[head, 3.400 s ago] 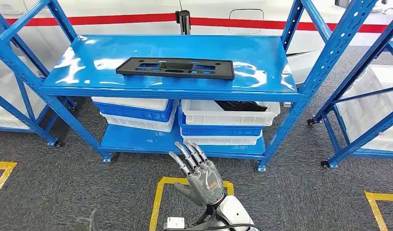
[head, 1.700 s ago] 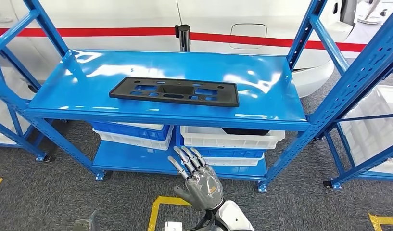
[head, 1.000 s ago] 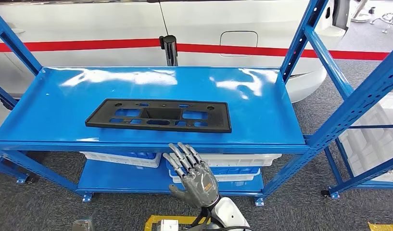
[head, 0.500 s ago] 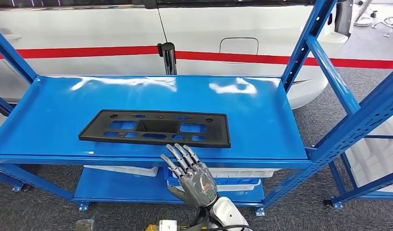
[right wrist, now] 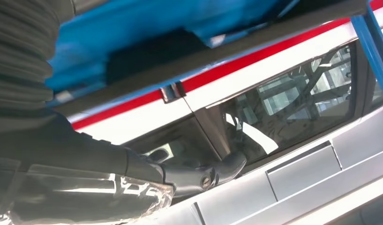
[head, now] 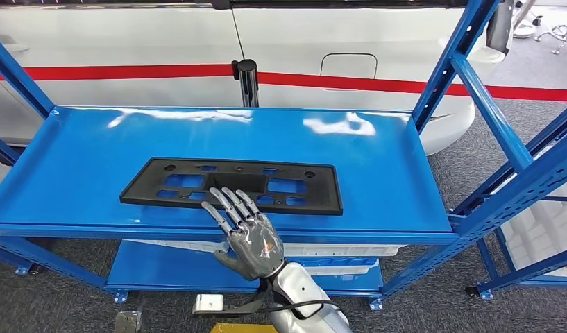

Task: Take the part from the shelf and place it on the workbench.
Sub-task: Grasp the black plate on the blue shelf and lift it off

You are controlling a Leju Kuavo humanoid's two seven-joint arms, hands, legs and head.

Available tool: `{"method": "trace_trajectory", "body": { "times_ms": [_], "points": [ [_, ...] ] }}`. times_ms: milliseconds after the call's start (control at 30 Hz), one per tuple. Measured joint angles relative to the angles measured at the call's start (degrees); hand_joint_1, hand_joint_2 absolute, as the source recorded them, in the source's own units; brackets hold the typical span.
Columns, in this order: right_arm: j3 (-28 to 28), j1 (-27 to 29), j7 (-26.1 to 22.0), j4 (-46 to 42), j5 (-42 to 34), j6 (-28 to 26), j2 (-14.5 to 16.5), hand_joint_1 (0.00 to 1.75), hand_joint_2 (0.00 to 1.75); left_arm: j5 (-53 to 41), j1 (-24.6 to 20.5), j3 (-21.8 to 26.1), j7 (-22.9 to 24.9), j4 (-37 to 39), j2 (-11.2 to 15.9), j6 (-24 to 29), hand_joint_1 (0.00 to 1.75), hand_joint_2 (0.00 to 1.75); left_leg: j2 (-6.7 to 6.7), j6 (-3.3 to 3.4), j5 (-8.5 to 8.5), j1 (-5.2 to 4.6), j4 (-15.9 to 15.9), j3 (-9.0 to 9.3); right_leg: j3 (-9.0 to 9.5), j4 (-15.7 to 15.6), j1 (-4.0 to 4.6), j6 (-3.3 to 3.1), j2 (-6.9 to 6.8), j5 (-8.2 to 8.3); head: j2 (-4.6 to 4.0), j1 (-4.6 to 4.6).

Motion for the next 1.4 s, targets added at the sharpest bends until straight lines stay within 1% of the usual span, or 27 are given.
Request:
{"method": "trace_trajectory", "body": {
  "times_ms": [33, 67, 133, 200, 300, 367, 467, 733, 933, 967, 1067, 1100, 1267, 1400],
  "points": [
    [0.25, -1.21, 1.36, 0.93, 0.69, 0.00, 0.29, 0.00, 1.75, -0.18, -0.36, -0.28, -0.01, 0.42, -0.07, -0.08, 0.00, 0.00, -0.04, -0.08, 0.18, -0.20, -0.08, 0.08, 0.01, 0.01, 0.10, -0.03, -0.04, 0.05, 0.00, 0.04],
    [0.45, -2.39, 2.66, 1.95, 1.39, 0.00, 0.57, 0.00, 1.75, -0.33, -0.70, -0.57, -0.01, 0.84, -0.08, -0.14, 0.00, 0.00, -0.09, 0.03, 0.20, -0.46, -0.07, 0.06, 0.11, -0.08, -0.05, 0.10, -0.07, 0.17, 0.00, 0.05],
    [0.67, -4.45, 4.71, 3.91, 2.53, 0.01, 0.97, 0.00, 1.75, -0.55, -1.28, -1.17, -0.01, 1.63, -0.12, -0.24, 0.00, 0.00, -0.13, 0.32, 0.17, -0.74, -0.07, 0.06, 0.25, -0.31, -0.07, 0.31, -0.10, 0.28, 0.00, 0.04],
    [0.67, -6.16, 6.01, 5.51, 3.37, 0.01, 1.23, 0.00, 1.75, -0.62, -1.83, -1.70, -0.01, 2.32, -0.20, -0.31, 0.00, 0.00, -0.10, 0.60, 0.13, -0.79, -0.07, 0.06, 0.37, -0.59, -0.11, 0.48, -0.09, 0.38, 0.00, 0.07],
    [0.65, -7.84, 7.23, 7.10, 4.04, 0.01, 1.42, 0.00, 1.75, -0.65, -2.35, -2.37, -0.01, 2.98, -0.30, -0.47, 0.00, 0.00, -0.09, 0.79, 0.12, -0.80, -0.07, 0.08, 0.50, -0.86, -0.12, 0.68, -0.09, 0.47, 0.00, 0.09],
    [0.64, -8.75, 8.85, 8.29, 4.99, 0.01, 1.45, 0.00, 1.75, -0.66, -2.57, -2.65, -0.01, 3.37, -0.31, -0.67, 0.00, 0.00, -0.09, 1.00, 0.11, -0.86, -0.07, 0.07, 0.53, -0.93, -0.14, 0.91, -0.09, 0.52, 0.00, 0.09],
    [0.45, -10.93, 12.96, 11.24, 7.34, 0.00, 1.66, 0.00, 1.75, -0.65, -3.08, -3.17, -0.01, 4.13, -0.38, -0.85, 0.00, 0.00, -0.09, 1.21, 0.12, -0.95, -0.07, 0.06, 0.50, -0.96, -0.26, 1.10, -0.09, 0.57, 0.00, 0.07],
    [-0.55, -18.15, 26.73, 23.23, 15.10, -0.02, 1.84, 0.00, 1.75, -0.55, -4.25, -4.54, -0.01, 5.84, -0.76, -1.21, 0.00, 0.00, -0.07, 1.27, 0.15, -0.95, -0.05, 0.09, 0.43, -0.95, -0.46, 1.17, -0.09, 0.61, 0.00, 0.05],
    [-1.23, -22.05, 33.49, 29.56, 17.29, 0.09, 1.61, 0.00, 1.75, -0.51, -4.92, -5.23, -0.01, 6.78, -0.99, -1.35, 0.00, 0.00, -0.06, 1.26, 0.14, -0.91, -0.06, 0.23, 0.46, -0.95, -0.44, 1.18, -0.08, 0.56, 0.00, 0.06],
    [-1.35, -22.45, 34.20, 30.22, 17.50, 0.16, 1.52, 0.36, 1.75, -0.50, -4.99, -5.25, -0.01, 6.88, -1.04, -1.36, 0.00, 0.00, -0.06, 1.26, 0.13, -0.90, -0.06, 0.27, 0.43, -0.95, -0.43, 1.22, -0.08, 0.53, 0.00, 0.06],
    [-1.90, -23.22, 35.64, 31.68, 17.59, 0.51, 1.18, 1.64, 1.75, -0.48, -5.24, -5.27, -0.01, 7.21, -1.18, -1.40, 0.00, 0.00, -0.07, 1.29, 0.02, -0.90, -0.07, 0.50, 0.33, -0.96, -0.43, 1.37, -0.09, 0.38, 0.00, 0.06],
    [-2.13, -23.32, 35.79, 32.00, 17.42, 0.48, 1.06, 1.71, 1.75, -0.48, -5.30, -5.28, -0.01, 7.30, -1.21, -1.41, 0.00, 0.00, -0.07, 1.31, -0.01, -0.90, -0.08, 0.56, 0.34, -0.97, -0.43, 1.40, -0.09, 0.35, 0.00, 0.07],
    [-3.49, -23.03, 35.20, 32.81, 16.27, -0.04, 0.40, 1.75, 1.75, -0.43, -5.40, -5.33, -0.01, 7.69, -1.25, -1.48, 0.00, 0.00, -0.07, 1.34, -0.02, -0.92, -0.08, 0.58, 0.42, -0.96, -0.44, 1.52, -0.08, 0.34, 0.00, 0.07],
    [-4.29, -22.41, 34.36, 32.88, 15.74, -0.05, 0.04, 1.75, 1.75, -0.41, -5.43, -5.50, -0.01, 7.91, -1.25, -1.52, 0.00, 0.00, -0.07, 1.38, 0.01, -0.94, -0.06, 0.55, 0.88, -0.95, -0.46, 1.56, -0.08, 0.38, 0.00, 0.06]
  ]
}}
